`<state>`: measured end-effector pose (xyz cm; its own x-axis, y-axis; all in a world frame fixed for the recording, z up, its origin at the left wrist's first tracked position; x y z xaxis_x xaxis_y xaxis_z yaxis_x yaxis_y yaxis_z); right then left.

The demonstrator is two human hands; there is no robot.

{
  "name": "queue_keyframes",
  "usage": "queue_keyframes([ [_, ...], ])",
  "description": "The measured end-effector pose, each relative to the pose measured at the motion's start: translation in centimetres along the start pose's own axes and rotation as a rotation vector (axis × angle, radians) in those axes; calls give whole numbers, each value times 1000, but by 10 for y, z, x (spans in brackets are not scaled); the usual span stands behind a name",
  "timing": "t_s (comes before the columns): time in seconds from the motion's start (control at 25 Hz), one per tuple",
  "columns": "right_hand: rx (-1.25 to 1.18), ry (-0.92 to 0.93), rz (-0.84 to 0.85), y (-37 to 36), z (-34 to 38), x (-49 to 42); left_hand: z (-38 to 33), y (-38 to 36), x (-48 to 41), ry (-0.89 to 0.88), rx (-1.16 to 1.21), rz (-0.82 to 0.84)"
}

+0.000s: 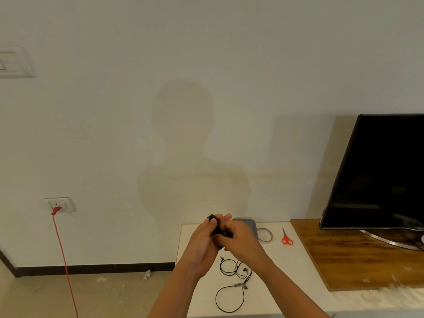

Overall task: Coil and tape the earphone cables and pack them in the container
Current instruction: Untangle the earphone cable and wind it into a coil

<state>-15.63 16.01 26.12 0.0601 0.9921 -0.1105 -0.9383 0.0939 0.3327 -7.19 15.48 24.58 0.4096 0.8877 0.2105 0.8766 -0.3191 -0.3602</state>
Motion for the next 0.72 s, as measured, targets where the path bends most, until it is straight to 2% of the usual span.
queue_keyframes([
  [0.12,50,-51,3,-4,-11,-2,12,6,-6,109,-46,-2],
  [0.24,-225,-178,5,-2,-30,-1,13,10,-8,171,-136,75],
  [0.32,-367,-256,-13,2,-41,2,12,17,-9,169,-246,68],
  [0.48,-389,-253,-11,-3,-39,9,20,24,-10,85,-475,-10],
  [0.56,-403,-237,-43,-1,-34,11,24,20,-8,43,-450,-50],
  [0.72,-554,-203,-58,10,-27,10,20,27,-4,72,-162,-177],
])
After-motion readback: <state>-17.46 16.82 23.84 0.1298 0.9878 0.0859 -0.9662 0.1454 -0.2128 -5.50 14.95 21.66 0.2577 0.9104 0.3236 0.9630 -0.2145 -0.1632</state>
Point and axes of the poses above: each hand's wrist, its own x-axis away from the middle knuckle, its own y-axis out of the back of the hand, z = x × y, the point moved 9 cm from there along -x, towards the middle knuckle, and after that the axes turned 12 degrees about -x, right-handed, at the moved point
